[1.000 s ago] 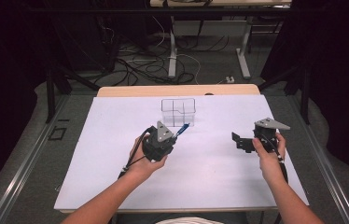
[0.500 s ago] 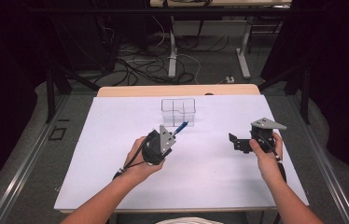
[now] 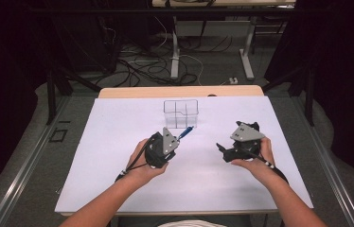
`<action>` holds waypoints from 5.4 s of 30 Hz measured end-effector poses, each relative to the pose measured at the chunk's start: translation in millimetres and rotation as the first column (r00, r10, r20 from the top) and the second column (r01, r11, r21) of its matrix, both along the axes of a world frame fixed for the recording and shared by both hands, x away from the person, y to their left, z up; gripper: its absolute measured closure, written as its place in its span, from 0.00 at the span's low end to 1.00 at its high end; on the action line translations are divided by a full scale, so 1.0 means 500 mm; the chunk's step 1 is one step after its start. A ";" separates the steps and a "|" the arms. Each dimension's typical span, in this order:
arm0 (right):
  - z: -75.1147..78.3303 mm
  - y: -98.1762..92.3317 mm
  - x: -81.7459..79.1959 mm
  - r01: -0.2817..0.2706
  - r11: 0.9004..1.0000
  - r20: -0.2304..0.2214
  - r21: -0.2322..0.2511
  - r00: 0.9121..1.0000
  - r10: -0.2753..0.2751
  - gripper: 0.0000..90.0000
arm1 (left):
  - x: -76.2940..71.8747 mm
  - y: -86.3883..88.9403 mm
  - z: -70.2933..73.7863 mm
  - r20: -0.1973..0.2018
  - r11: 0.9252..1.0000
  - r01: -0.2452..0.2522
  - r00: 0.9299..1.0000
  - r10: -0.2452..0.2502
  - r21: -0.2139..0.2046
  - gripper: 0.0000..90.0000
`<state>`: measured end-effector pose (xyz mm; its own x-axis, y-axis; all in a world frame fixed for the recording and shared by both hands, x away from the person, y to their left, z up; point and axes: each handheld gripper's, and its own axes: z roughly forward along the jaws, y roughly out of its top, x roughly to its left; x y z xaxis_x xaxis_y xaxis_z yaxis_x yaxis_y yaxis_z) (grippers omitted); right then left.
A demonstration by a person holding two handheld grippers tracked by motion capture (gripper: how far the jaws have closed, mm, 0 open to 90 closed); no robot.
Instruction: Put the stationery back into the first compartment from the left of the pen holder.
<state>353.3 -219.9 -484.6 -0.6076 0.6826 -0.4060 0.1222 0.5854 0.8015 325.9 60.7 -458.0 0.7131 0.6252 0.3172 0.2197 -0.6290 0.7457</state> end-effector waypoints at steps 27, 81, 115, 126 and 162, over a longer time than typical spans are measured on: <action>0.000 0.116 -0.028 -0.238 0.801 0.293 -0.549 0.843 0.451 0.51 | -0.002 -0.004 0.001 -0.047 1.000 0.027 0.999 -0.026 0.008 0.88; -0.005 0.210 -0.007 -0.279 0.523 0.173 -0.806 0.734 0.657 0.85 | -0.007 -0.014 0.003 -0.083 0.995 0.060 0.994 -0.067 -0.080 0.87; 0.005 0.237 0.043 -0.310 0.625 0.175 -0.716 0.787 0.591 0.85 | 0.031 0.206 0.014 -0.191 0.855 -0.291 0.954 0.229 -0.429 0.35; 0.022 0.248 0.082 -0.357 0.732 0.140 -0.580 0.841 0.522 0.85 | 0.051 0.274 -0.027 -0.197 0.843 -0.375 0.926 0.321 -0.386 0.27; 0.085 0.294 0.262 -0.292 0.956 -0.047 0.024 0.955 0.293 0.85 | 0.061 0.281 -0.092 -0.209 0.866 -0.402 0.912 0.352 -0.297 0.05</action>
